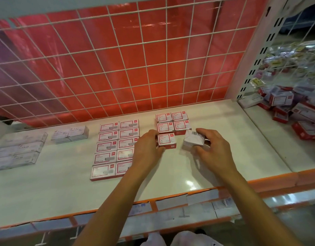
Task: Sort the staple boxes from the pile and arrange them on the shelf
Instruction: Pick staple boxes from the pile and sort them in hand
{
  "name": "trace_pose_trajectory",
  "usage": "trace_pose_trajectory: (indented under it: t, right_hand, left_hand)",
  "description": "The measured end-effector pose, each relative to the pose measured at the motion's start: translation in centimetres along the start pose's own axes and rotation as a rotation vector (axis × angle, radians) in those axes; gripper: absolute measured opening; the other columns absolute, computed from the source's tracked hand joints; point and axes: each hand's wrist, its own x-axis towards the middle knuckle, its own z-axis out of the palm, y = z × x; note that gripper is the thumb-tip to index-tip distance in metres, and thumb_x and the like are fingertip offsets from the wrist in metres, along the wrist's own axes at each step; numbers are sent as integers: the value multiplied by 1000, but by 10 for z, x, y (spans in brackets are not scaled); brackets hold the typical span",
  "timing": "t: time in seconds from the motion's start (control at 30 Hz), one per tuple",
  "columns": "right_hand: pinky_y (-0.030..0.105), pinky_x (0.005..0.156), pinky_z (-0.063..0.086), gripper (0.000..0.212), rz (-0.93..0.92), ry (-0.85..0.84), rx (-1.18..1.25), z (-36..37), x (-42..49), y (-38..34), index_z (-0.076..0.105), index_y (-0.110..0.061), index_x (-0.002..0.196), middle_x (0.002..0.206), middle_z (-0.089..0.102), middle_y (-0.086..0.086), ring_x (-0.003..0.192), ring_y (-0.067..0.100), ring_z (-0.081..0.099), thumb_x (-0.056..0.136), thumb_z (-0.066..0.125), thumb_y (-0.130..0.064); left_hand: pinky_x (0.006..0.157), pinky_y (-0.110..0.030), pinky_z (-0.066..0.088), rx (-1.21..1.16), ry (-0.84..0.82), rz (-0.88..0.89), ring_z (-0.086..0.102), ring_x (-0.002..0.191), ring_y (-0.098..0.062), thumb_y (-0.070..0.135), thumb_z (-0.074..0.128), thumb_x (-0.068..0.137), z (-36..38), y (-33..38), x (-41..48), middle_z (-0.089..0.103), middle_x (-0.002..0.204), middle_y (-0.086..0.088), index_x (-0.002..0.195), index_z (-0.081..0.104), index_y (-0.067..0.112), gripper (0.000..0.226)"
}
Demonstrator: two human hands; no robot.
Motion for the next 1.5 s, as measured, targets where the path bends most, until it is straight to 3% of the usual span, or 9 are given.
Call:
trace_pose_trajectory:
  t: [0.23, 0.43, 0.53, 0.63, 0.83, 1.0, 1.23, 1.4, 1.5]
  right_hand:
    - [35, 97, 49, 50, -6, -21, 5, 7, 4, -8, 56, -16, 127, 125, 57, 4, 111, 17, 56, 80, 70, -8]
    - [21, 90, 47, 48, 48, -58, 51, 13, 10, -18, 55, -17, 130, 124, 57, -1, 104, 11, 56, 84, 69, -19]
    - [31, 86, 55, 33, 128, -90, 170, 15, 14, -26, 62, -22, 120, 117, 65, -3, 97, 12, 63, 89, 62, -32]
    - [42, 69, 60, 24, 262, -168, 434, 18, 15, -41, 69, -22, 99, 100, 71, 4, 81, 19, 70, 90, 55, -40]
    - [39, 75, 57, 40, 389, -297, 615, 31, 17, -58, 69, -15, 101, 88, 74, 10, 76, 29, 71, 89, 50, -48]
    - [28, 59, 53, 40, 397, -335, 611, 40, 14, -69, 68, -13, 103, 83, 73, 10, 65, 23, 68, 93, 48, -46]
    - [29, 72, 59, 22, 514, -313, 902, 58, 7, -88, 63, -18, 102, 97, 72, 9, 88, 23, 70, 97, 46, -32]
    - [47, 94, 50, 25, 542, -429, 1064, 81, -5, -102, 55, -9, 119, 112, 68, 10, 104, 25, 65, 97, 48, -20]
    - [43, 95, 50, 22, 527, -442, 1018, 91, -8, -107, 57, -7, 114, 108, 70, 7, 103, 22, 66, 97, 50, -18]
  left_hand:
    - [91, -32, 51, -24, -10, 2, 64, 108, -19, 24, 72, 84, 0, 0, 4, 64, 123, 0, 124, 52, 19, 45]
    - [98, -38, 46, 52, -8, 38, 56, 116, -20, 36, 66, 87, -6, -1, -1, 54, 134, 1, 134, 44, 26, 53]
    - [101, -39, 44, 29, 20, 98, 51, 122, -18, 39, 68, 85, -15, -2, -7, 44, 144, 4, 141, 36, 31, 65]
    - [101, -40, 47, -15, -22, 214, 50, 124, -15, 36, 72, 82, -24, -1, -12, 38, 148, 7, 144, 32, 34, 74]
    - [90, -28, 53, -131, -33, 257, 55, 114, -15, 26, 74, 82, -41, -6, -20, 46, 142, 5, 144, 35, 31, 73]
    - [69, -7, 48, -186, 11, 248, 58, 87, -3, 23, 72, 83, -51, -18, -23, 56, 131, 4, 139, 42, 28, 64]
    - [73, -21, 55, -333, 81, 14, 64, 84, -3, 31, 66, 88, -61, -31, -27, 64, 119, 5, 123, 51, 24, 38]
    - [87, -30, 55, -292, 30, 33, 61, 108, -12, 50, 59, 87, -73, -33, -30, 55, 136, 7, 143, 37, 30, 63]
    - [89, -36, 55, -189, 20, 80, 58, 116, -16, 55, 65, 81, -86, -43, -29, 51, 140, 7, 145, 35, 33, 74]
